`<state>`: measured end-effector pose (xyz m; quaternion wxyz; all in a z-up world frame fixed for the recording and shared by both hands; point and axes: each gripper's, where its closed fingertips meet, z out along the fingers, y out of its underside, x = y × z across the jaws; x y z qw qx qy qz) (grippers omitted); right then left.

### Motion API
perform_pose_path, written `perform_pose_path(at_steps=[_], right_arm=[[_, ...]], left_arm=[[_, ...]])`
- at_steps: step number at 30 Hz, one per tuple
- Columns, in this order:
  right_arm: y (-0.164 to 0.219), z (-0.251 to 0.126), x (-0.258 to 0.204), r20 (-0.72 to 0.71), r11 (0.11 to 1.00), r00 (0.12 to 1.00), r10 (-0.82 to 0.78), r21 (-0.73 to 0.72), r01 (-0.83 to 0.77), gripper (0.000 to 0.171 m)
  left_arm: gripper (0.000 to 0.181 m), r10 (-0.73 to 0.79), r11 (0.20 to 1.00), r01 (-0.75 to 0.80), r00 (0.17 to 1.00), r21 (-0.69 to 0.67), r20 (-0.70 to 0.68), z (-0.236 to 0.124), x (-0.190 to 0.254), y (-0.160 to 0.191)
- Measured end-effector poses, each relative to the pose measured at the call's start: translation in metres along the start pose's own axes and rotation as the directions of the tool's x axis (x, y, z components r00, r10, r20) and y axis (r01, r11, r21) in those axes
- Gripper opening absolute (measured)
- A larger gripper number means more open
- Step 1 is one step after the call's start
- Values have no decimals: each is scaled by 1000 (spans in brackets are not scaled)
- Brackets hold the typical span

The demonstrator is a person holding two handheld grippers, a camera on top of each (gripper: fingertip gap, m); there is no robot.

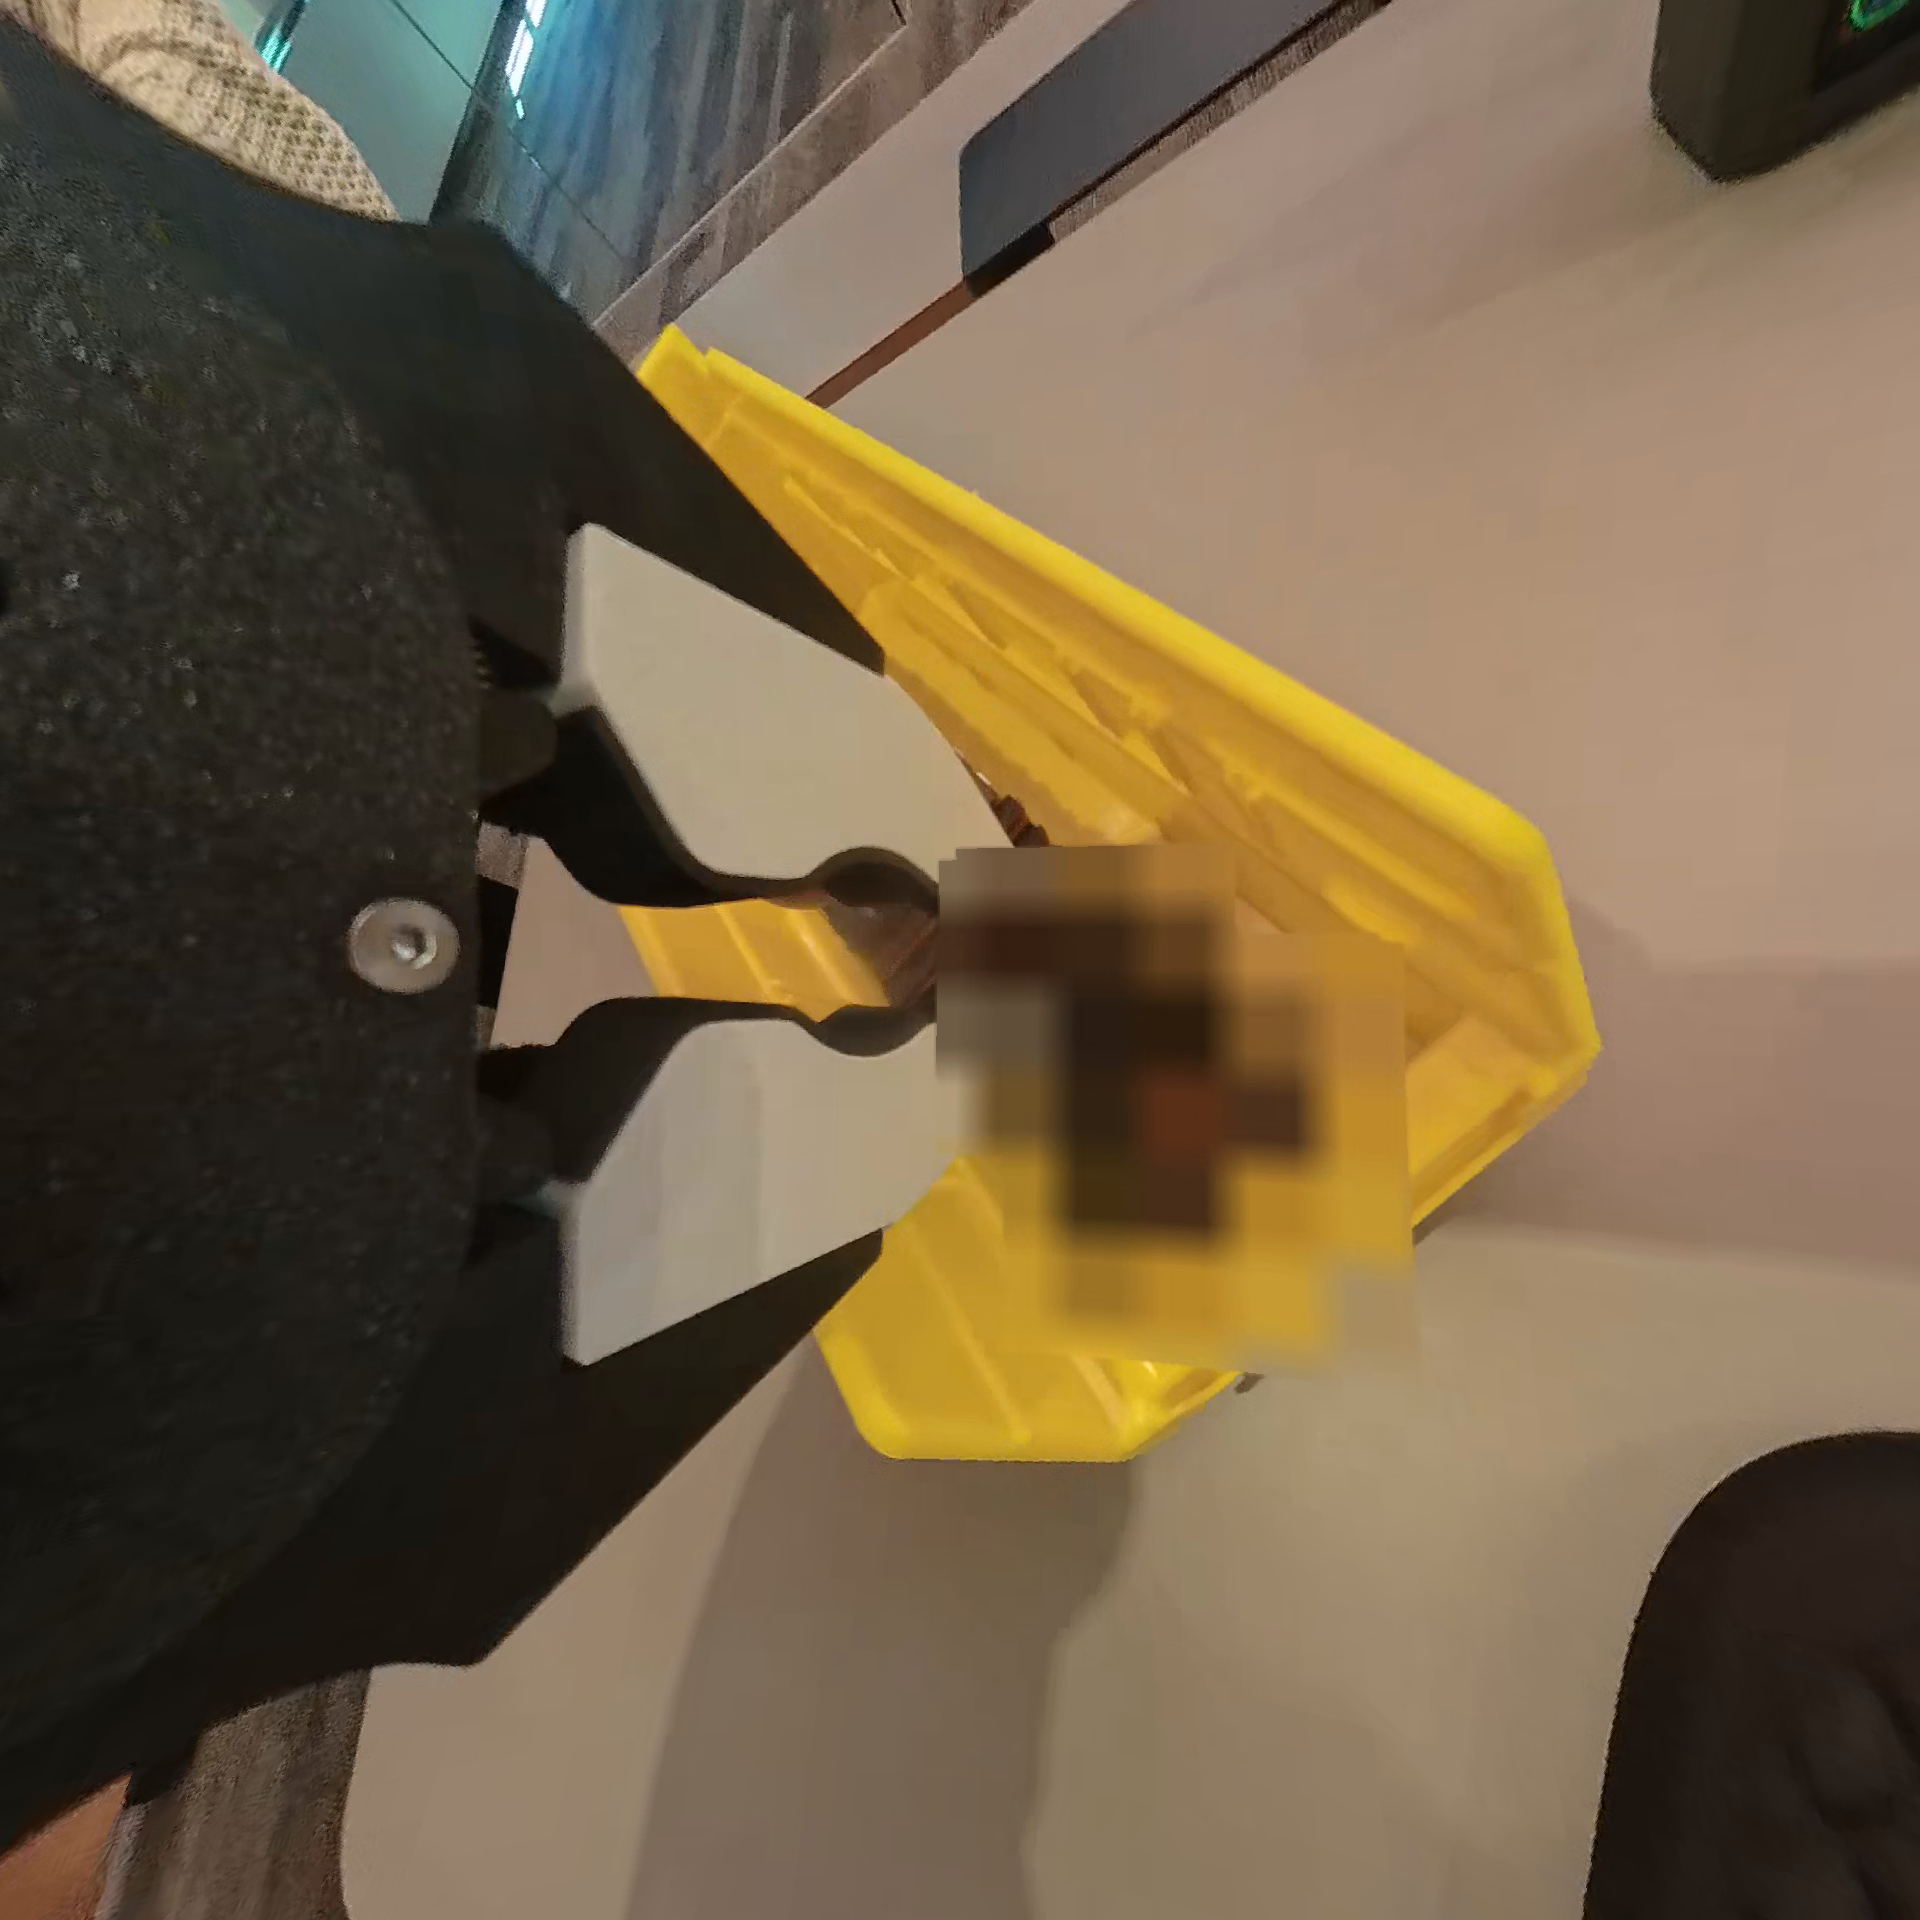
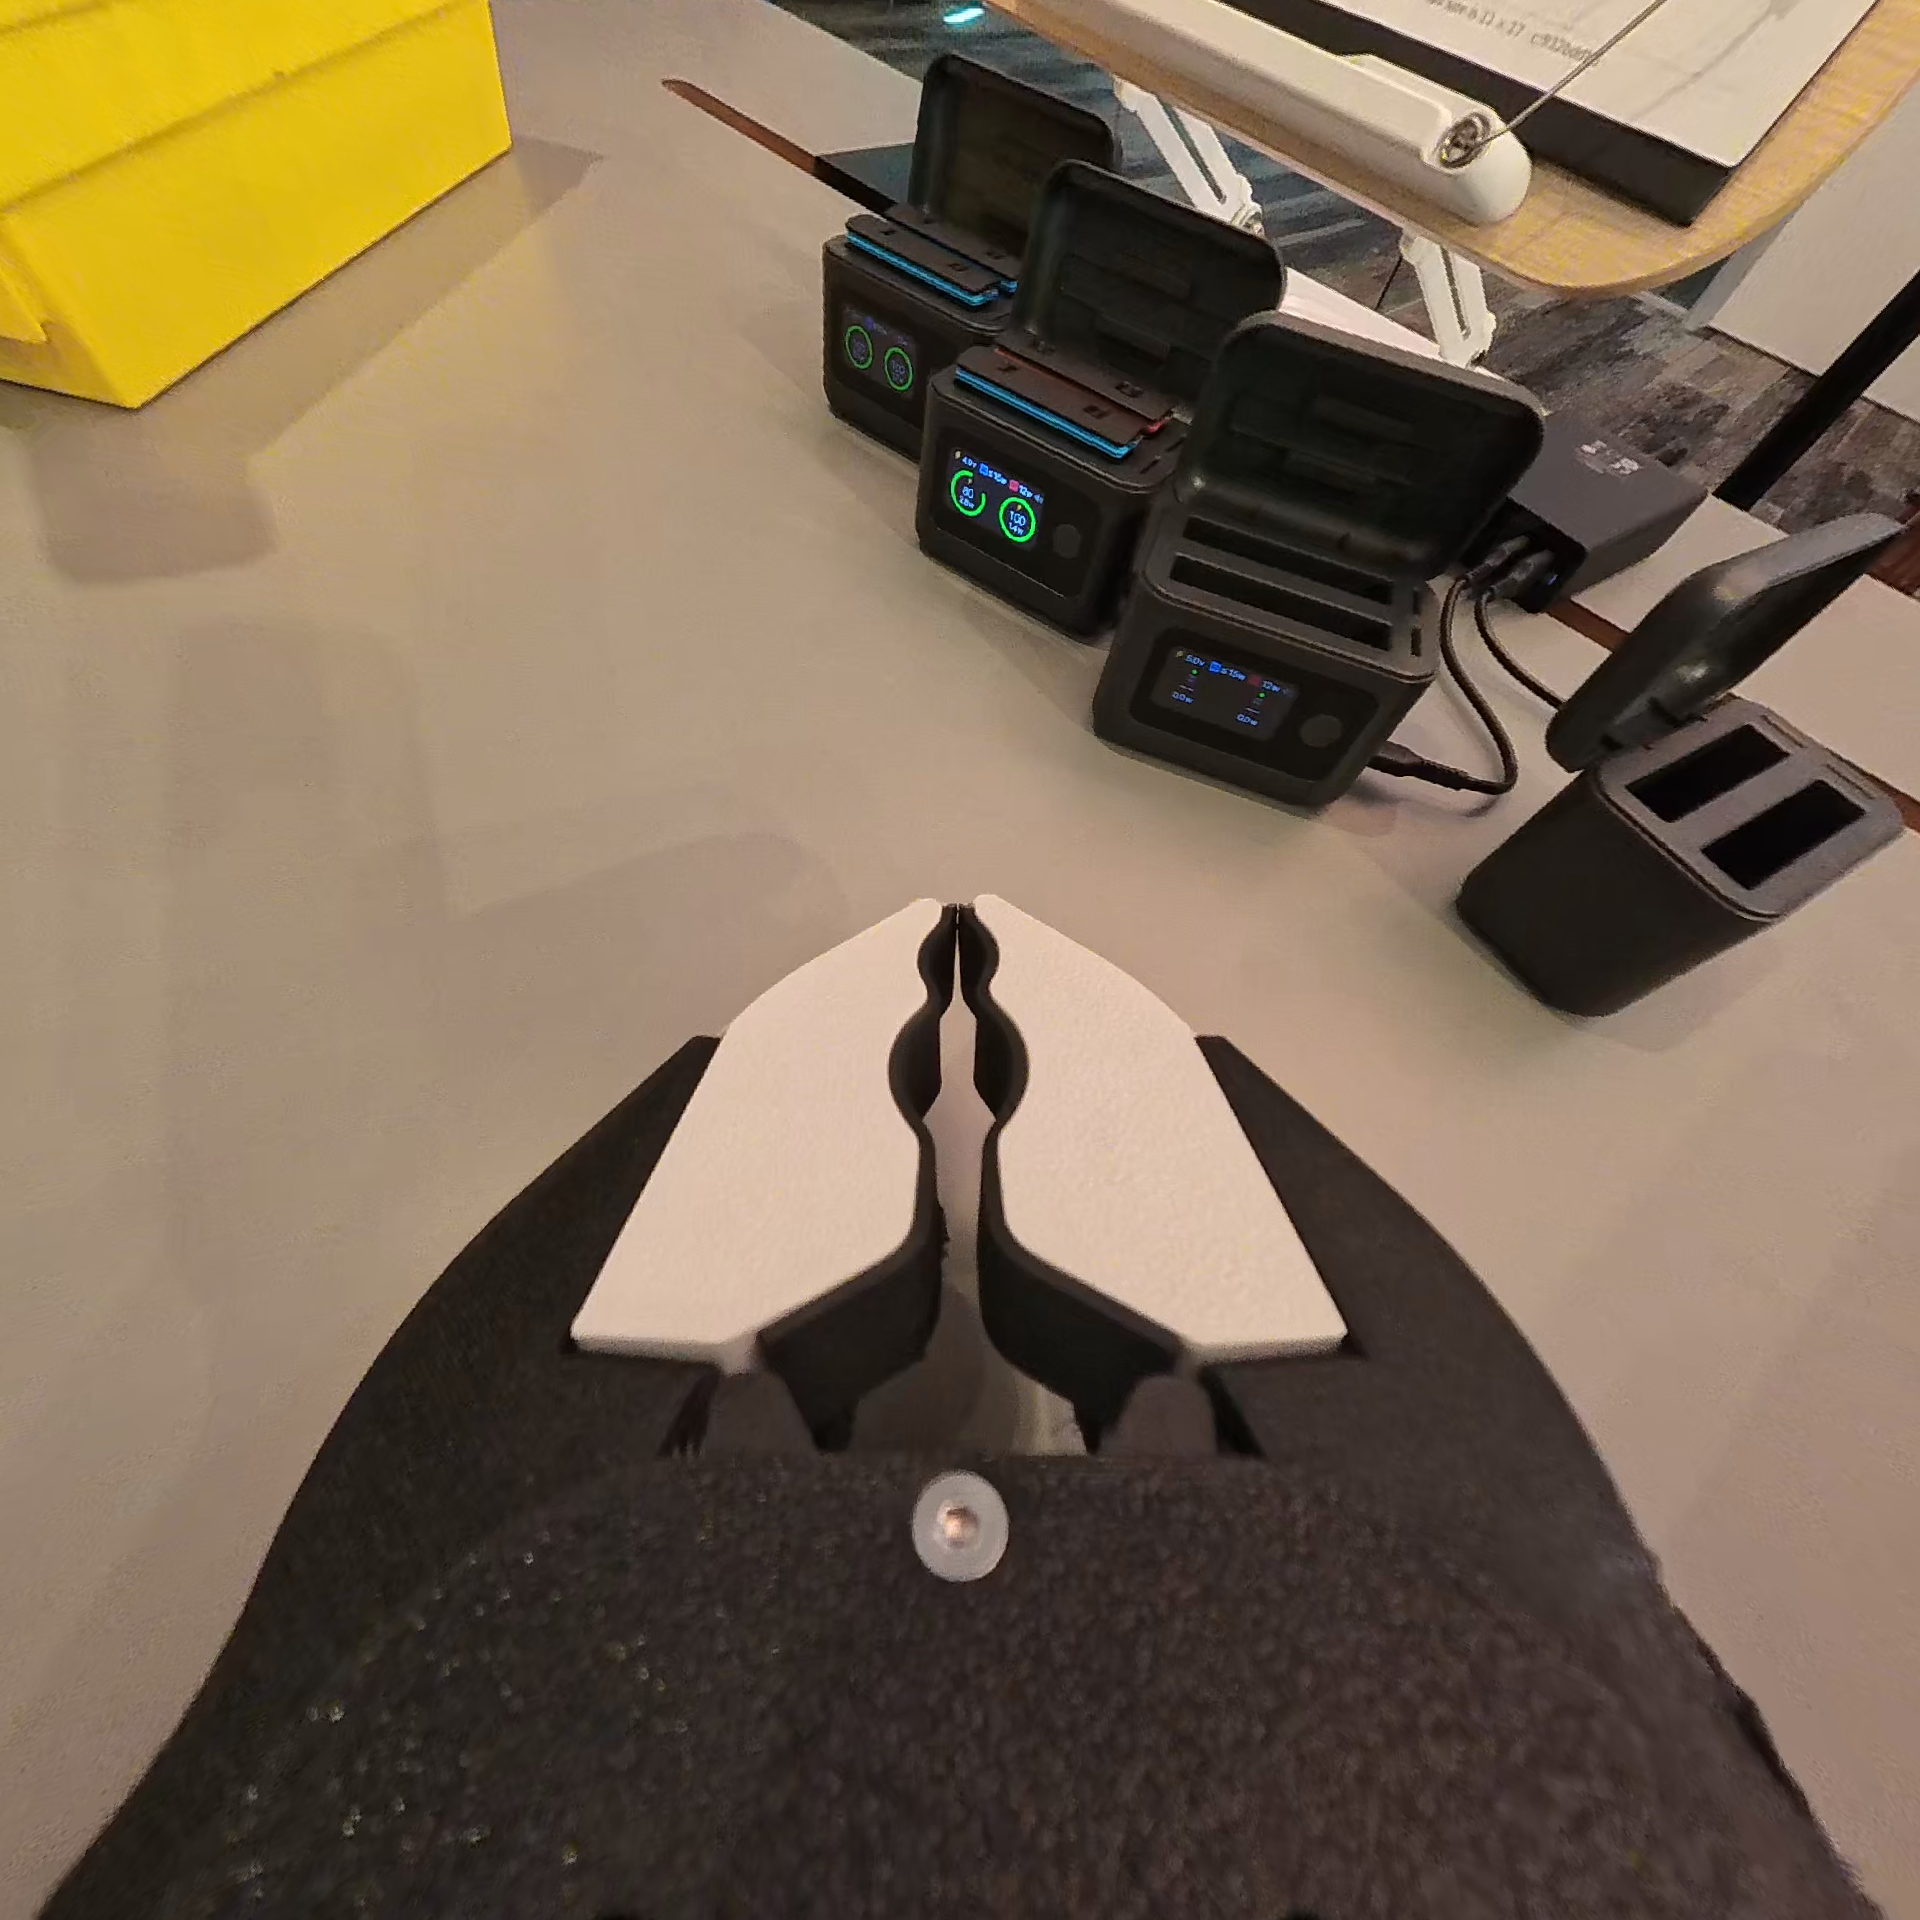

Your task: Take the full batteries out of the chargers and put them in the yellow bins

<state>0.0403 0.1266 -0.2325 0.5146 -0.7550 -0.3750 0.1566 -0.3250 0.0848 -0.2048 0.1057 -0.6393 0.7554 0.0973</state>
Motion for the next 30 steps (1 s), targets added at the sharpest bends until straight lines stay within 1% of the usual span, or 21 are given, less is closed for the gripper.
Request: perform_pose_path(at_steps=[5,13,17,19,22,24,27,30], right_arm=[[-1,0,-2,5,1000,1000,-6,1,6,0],[-2,0,-4,8,1000,1000,-18,5,18,0],[-3,0,-6,14,1000,1000,-28,8,28,0],[-5,0,-9,23,999,999,-36,19,35,0],[-15,-2,-20,64,996,996,-63,68,59,1],[-26,-4,-32,102,990,990,-93,119,81,3],[-51,-8,-59,195,972,974,-113,226,67,8],[-82,-13,-88,278,946,949,-146,320,52,20]], left_arm=[[12,-79,994,74,994,77,73,-16,-7,2],[10,-129,987,113,981,117,142,-32,-12,6],[10,-152,979,124,972,160,179,-46,-17,2],[10,-170,970,128,965,205,199,-58,-21,-5],[10,-187,948,116,956,295,224,-78,-25,-25],[10,-190,924,93,954,371,233,-91,-25,-47],[10,-188,868,53,955,493,229,-104,-23,-87],[10,-173,793,6,961,610,216,-113,-20,-133]])
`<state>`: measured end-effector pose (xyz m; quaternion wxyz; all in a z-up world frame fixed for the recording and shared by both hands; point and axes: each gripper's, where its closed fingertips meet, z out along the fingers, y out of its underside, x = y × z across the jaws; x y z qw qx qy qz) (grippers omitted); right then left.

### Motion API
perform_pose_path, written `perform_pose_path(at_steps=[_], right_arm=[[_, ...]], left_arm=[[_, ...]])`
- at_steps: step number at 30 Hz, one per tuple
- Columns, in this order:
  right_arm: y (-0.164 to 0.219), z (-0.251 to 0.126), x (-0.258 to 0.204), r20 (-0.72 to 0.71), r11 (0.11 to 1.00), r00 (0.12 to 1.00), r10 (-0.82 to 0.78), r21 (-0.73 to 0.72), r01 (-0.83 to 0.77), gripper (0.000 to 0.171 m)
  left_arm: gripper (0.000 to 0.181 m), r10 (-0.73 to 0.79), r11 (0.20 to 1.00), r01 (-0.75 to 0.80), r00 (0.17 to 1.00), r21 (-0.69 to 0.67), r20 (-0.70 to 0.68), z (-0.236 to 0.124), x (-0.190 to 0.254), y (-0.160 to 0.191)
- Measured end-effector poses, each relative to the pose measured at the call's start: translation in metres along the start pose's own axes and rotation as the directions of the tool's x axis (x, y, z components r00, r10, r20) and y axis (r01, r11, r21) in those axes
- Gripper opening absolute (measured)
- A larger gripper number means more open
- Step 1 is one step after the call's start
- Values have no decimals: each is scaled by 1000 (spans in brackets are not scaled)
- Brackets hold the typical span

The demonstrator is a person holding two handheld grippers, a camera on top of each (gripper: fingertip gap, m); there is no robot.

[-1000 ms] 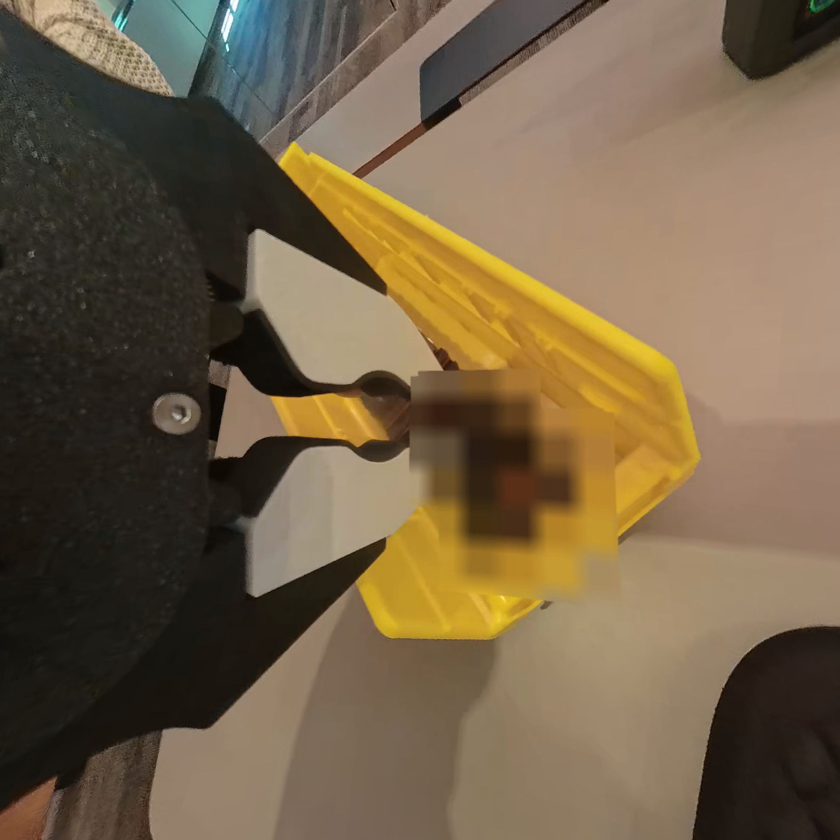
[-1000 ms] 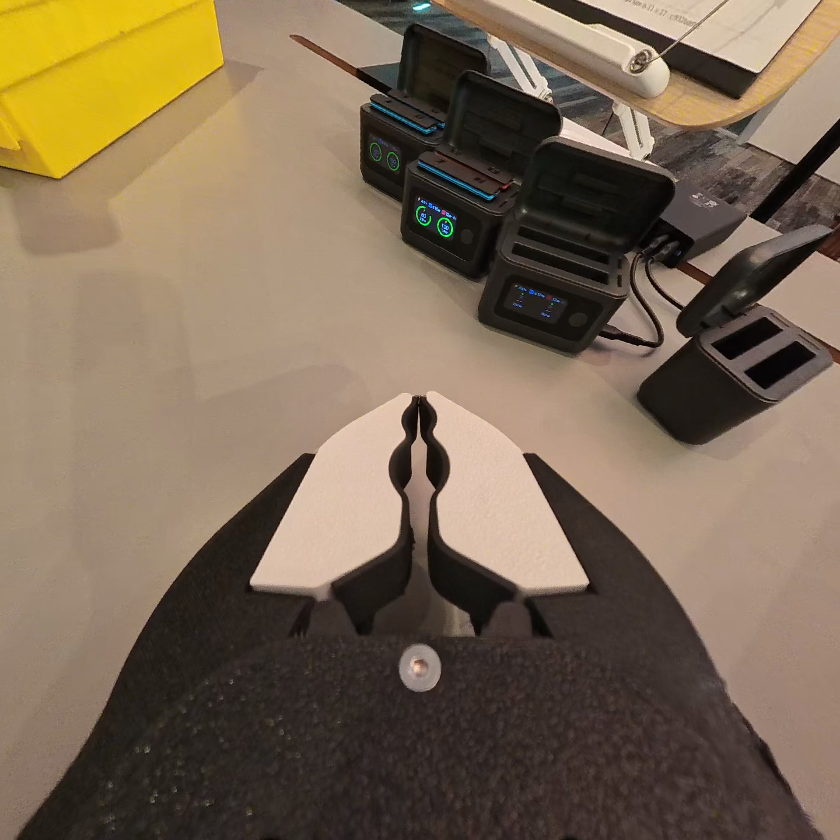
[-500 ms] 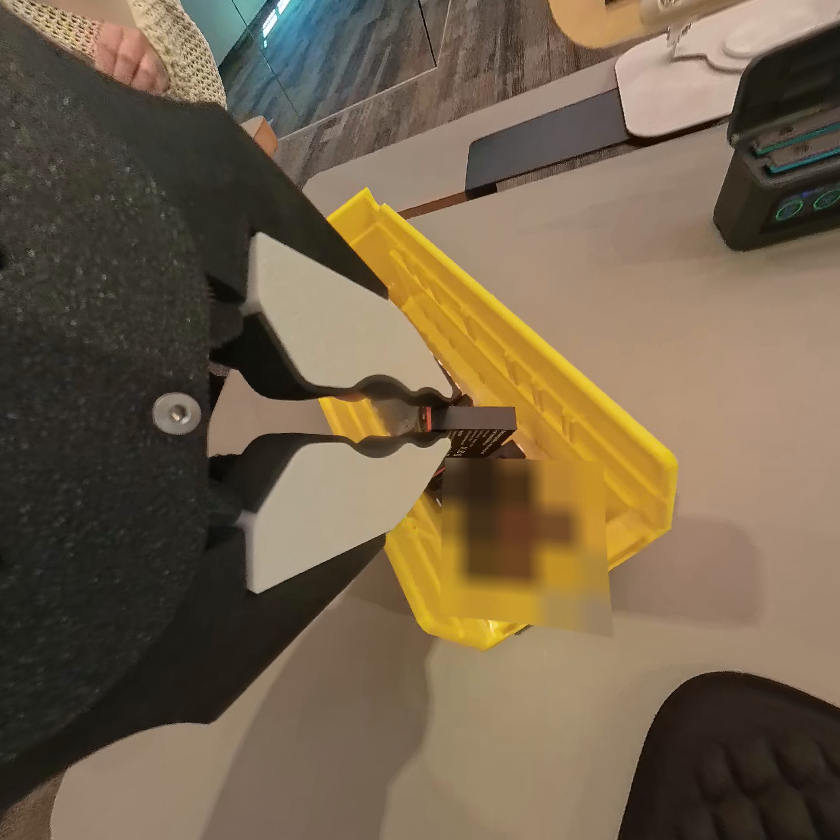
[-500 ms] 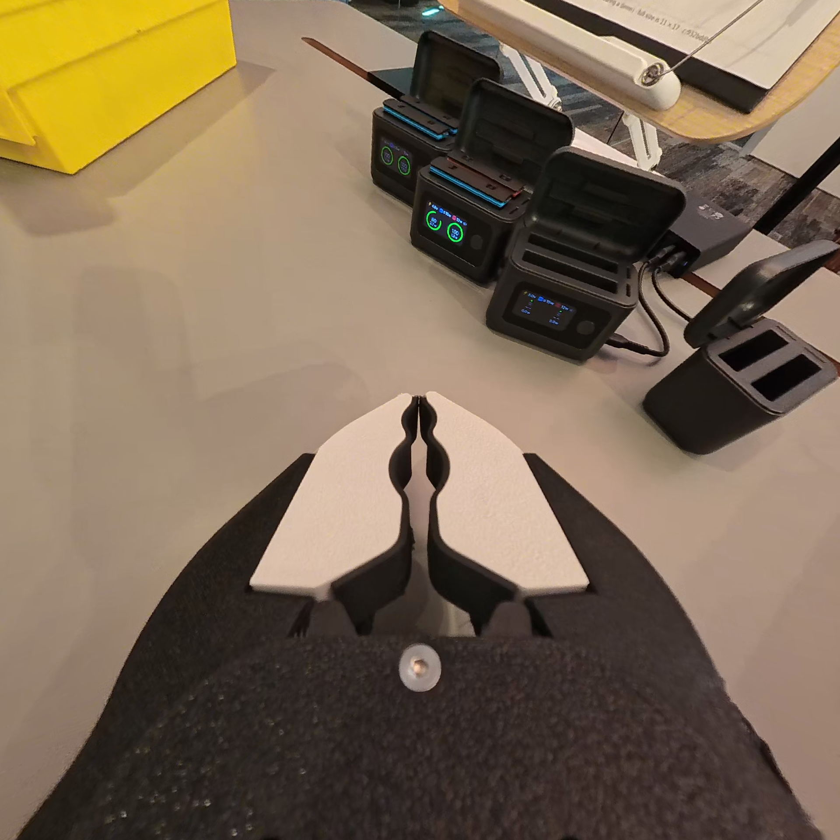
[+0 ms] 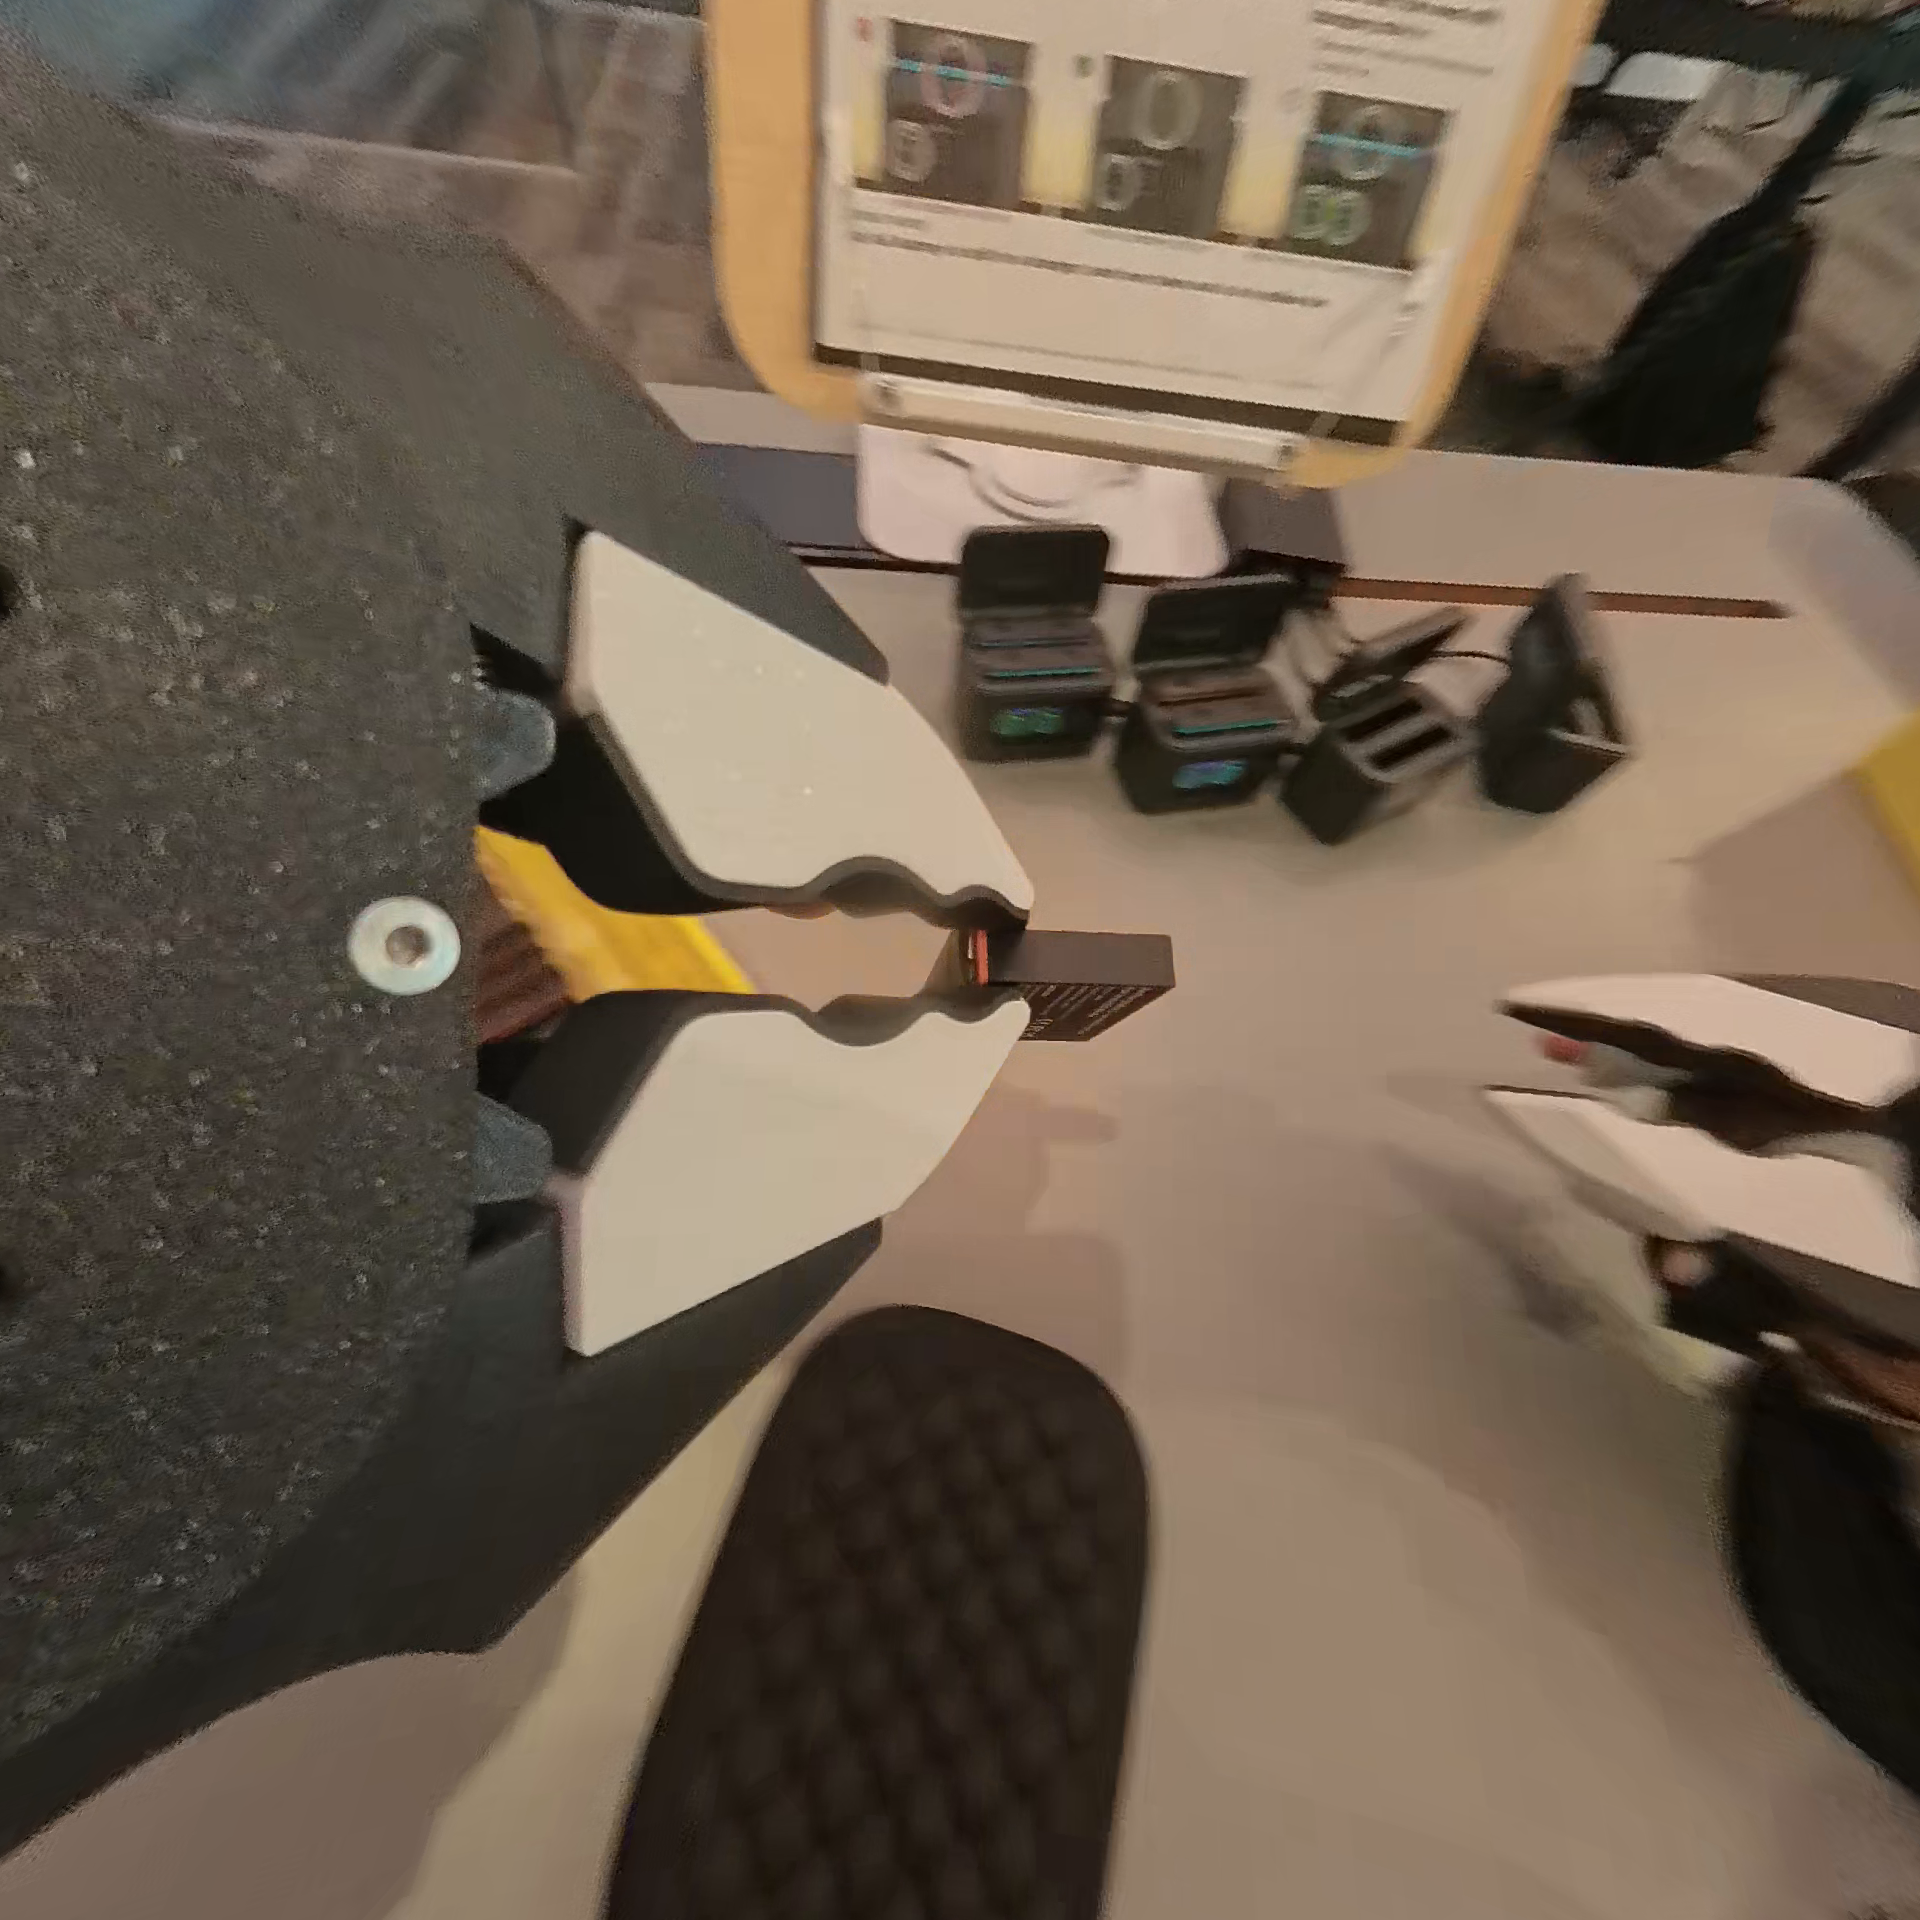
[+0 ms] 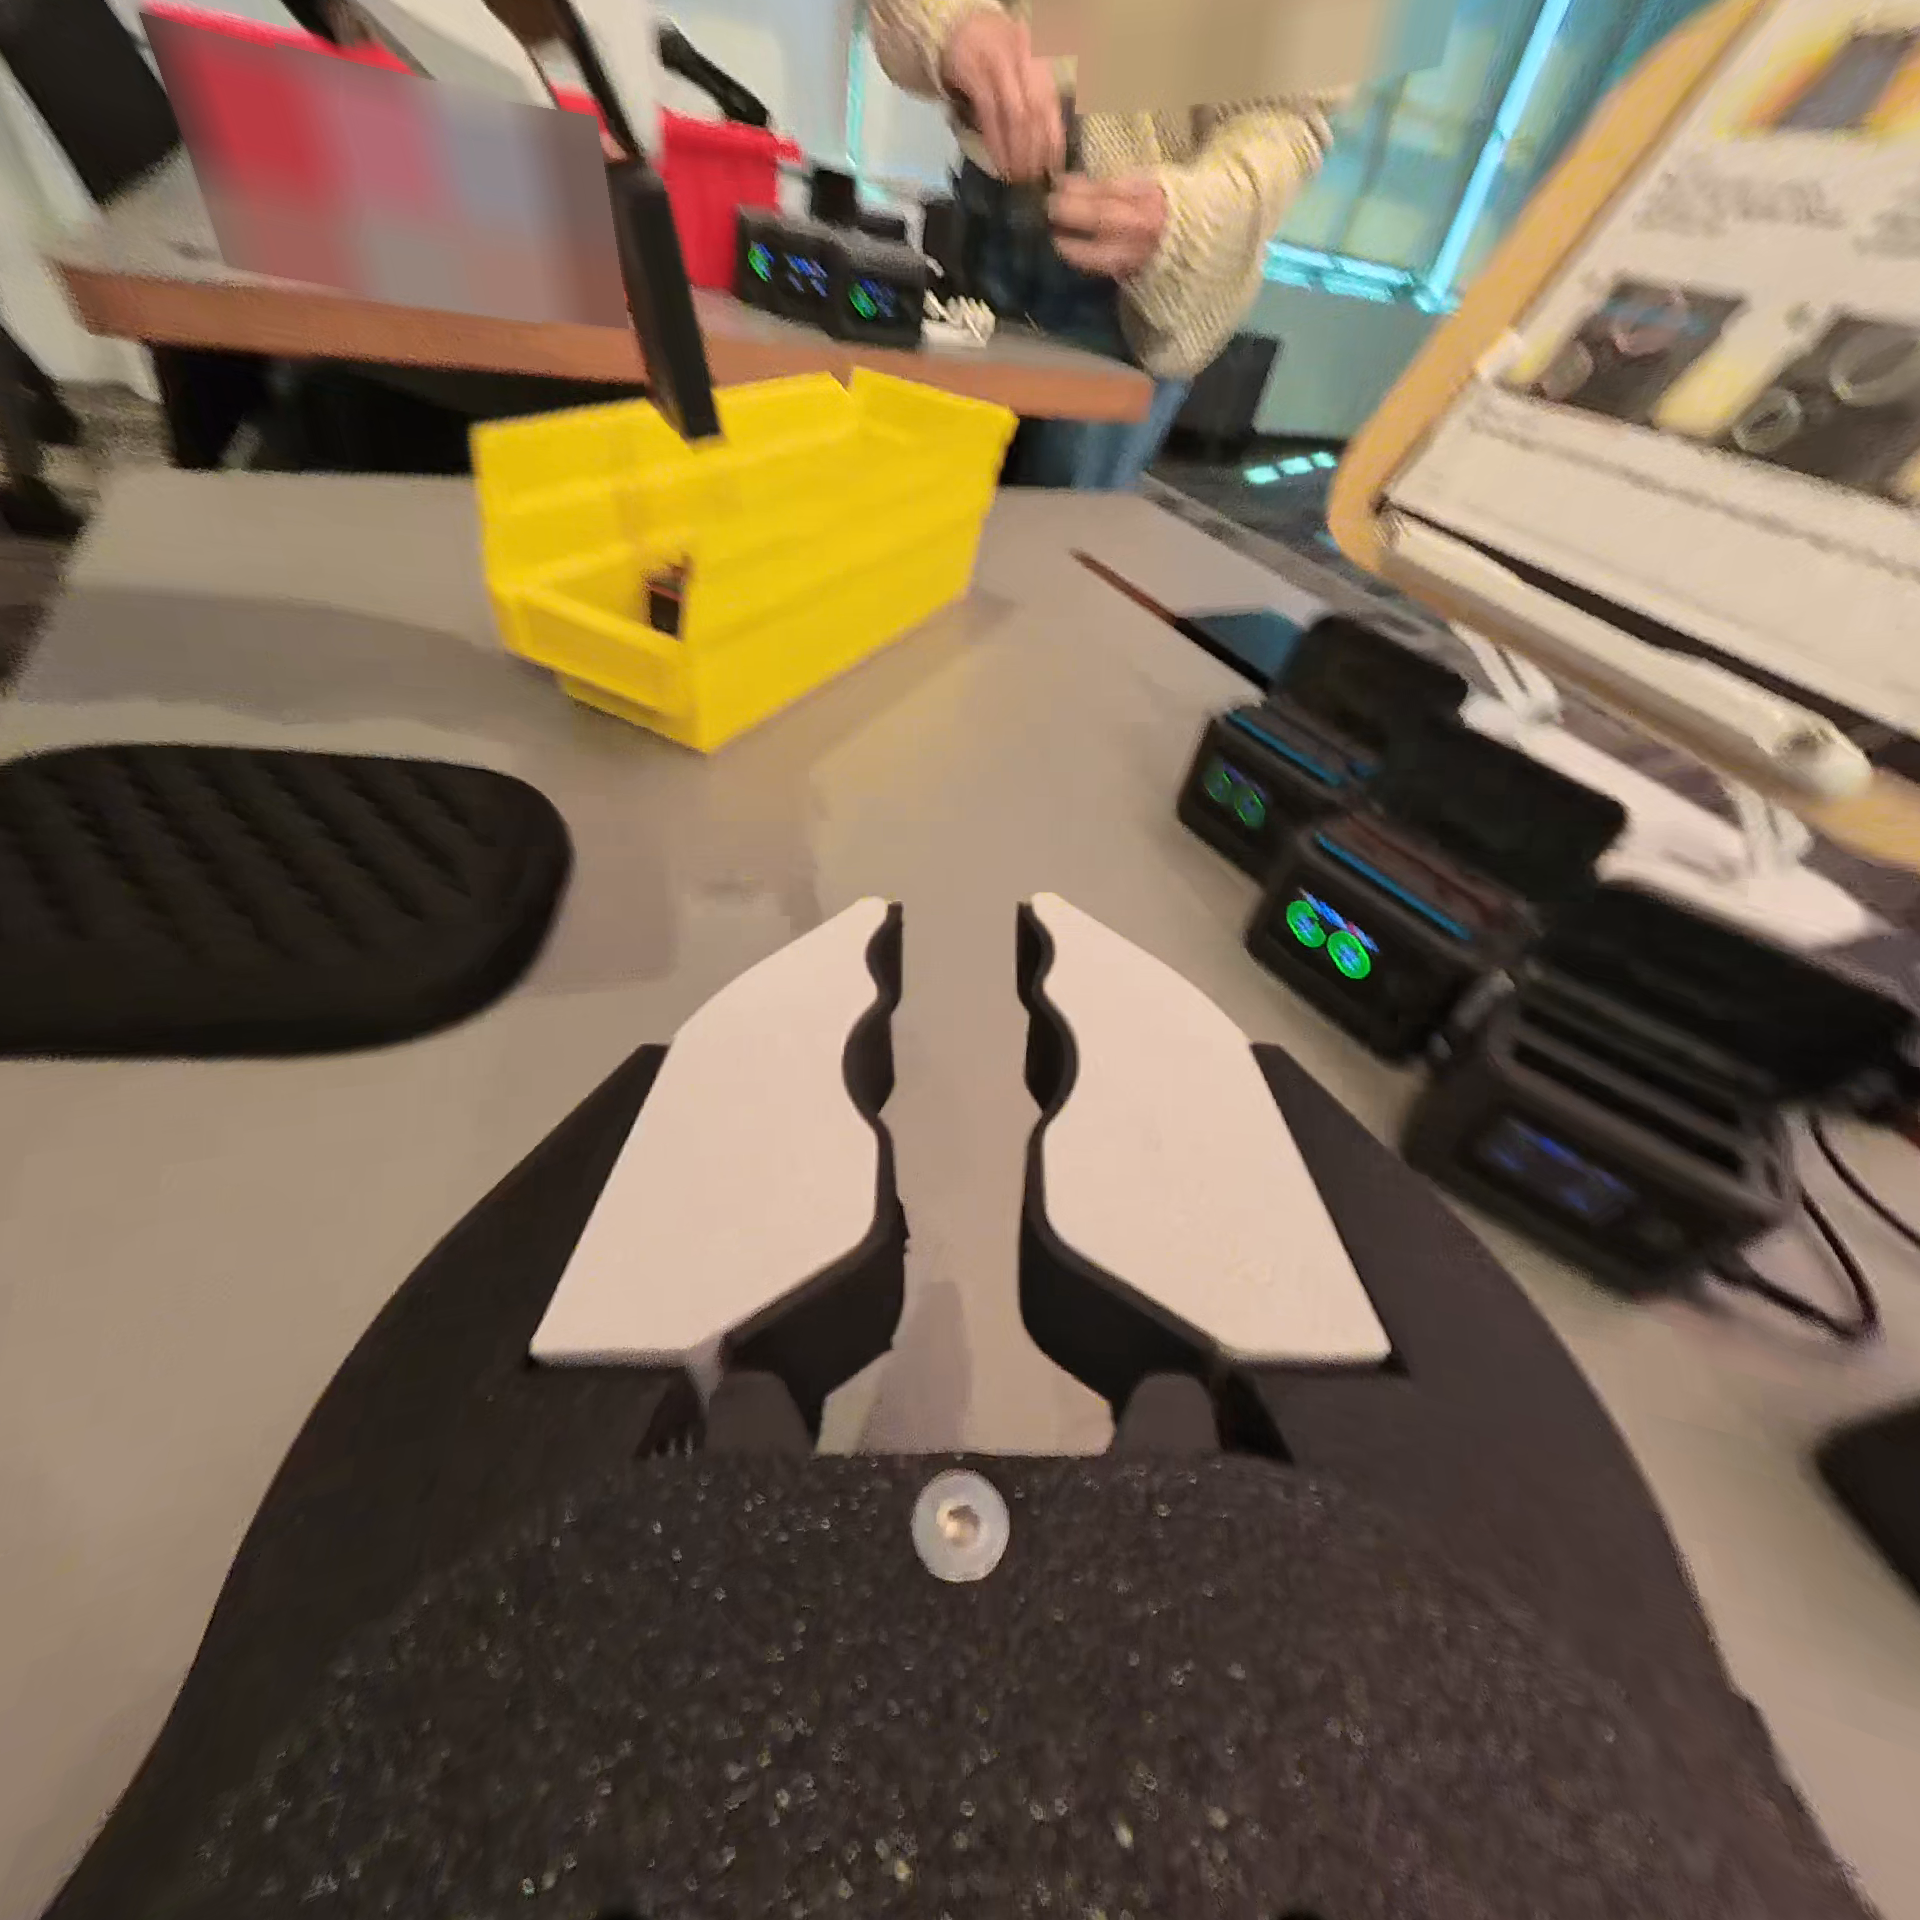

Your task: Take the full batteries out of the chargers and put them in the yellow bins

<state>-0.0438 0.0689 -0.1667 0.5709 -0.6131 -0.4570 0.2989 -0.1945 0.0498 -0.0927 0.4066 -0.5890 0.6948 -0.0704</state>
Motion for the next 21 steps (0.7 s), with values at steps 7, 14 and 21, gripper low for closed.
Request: perform_pose_path(at_steps=[7,14,21], right_arm=[[-57,19,-46,127,992,988,-86,107,73,42],[-41,2,-31,173,985,982,72,141,-97,10],[-81,-43,11,328,756,883,337,464,-461,10]], left_arm=[[10,61,982,-43,994,184,-90,63,28,-64],[13,-48,938,72,996,340,-78,100,23,-89],[38,-460,615,459,869,641,-181,116,-7,-107]])
